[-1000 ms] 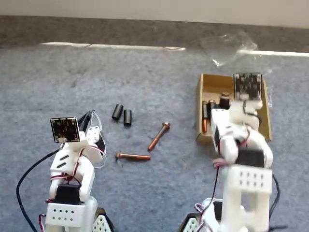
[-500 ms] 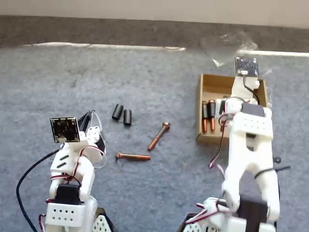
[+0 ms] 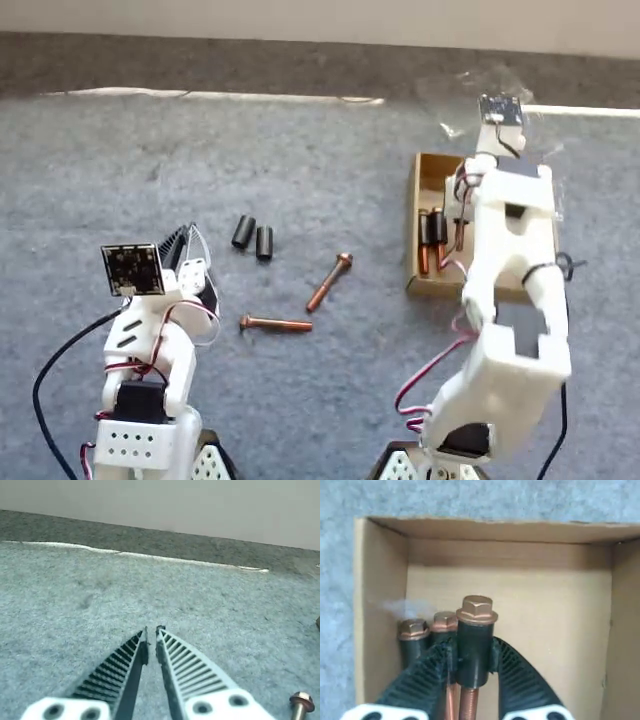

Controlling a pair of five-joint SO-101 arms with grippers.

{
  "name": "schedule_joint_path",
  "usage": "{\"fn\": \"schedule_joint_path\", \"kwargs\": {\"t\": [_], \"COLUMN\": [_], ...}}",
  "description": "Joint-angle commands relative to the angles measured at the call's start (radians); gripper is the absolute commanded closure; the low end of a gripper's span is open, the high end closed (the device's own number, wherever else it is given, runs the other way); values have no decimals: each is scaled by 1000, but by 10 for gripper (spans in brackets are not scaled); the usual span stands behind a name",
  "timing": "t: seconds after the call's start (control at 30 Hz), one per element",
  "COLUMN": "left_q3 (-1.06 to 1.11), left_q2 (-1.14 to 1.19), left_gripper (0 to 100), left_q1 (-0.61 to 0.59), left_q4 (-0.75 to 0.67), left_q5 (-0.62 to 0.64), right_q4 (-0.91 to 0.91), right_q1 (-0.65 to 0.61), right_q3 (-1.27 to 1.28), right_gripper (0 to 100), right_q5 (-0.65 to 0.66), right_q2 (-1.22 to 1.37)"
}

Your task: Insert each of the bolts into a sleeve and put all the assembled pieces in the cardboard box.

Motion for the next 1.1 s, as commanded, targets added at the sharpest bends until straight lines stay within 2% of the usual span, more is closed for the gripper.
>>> {"fn": "schedule_joint_path", "kwargs": {"t": [0.0, 0.23, 0.43, 0.83, 1.07], "left_q3": [24, 24, 24, 24, 24], "left_q2": [-13, -13, -13, -13, -13], "left_gripper": [950, 950, 950, 950, 950], "left_q1": [-12, -12, -12, -15, -91], "left_q4": [-31, -31, -31, -29, -34], "left_q5": [6, 6, 6, 6, 6], "right_q4": [70, 249, 406, 719, 737], "right_q1": [10, 12, 10, -28, -105], "right_q3": [-208, -472, -676, -1076, -1211], "right_gripper": [995, 993, 903, 900, 900], "right_q5": [15, 15, 15, 15, 9], "right_q2": [90, 298, 403, 427, 424]}}
